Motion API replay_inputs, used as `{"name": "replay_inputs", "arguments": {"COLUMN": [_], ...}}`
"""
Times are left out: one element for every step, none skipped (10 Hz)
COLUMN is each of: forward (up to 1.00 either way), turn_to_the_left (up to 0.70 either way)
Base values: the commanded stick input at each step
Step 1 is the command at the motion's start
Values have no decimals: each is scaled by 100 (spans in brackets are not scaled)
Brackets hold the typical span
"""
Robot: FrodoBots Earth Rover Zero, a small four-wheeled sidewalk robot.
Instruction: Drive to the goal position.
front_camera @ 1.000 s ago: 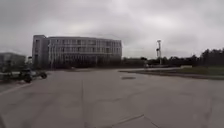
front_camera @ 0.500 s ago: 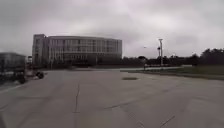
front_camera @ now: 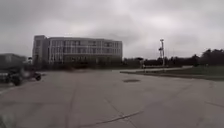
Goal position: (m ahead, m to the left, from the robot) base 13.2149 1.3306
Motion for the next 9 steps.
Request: {"name": "replay_inputs", "arguments": {"forward": [70,70,70,70,70,70,70,70,70], "turn_to_the_left": [0,0,0,0,0,0,0,0,0]}}
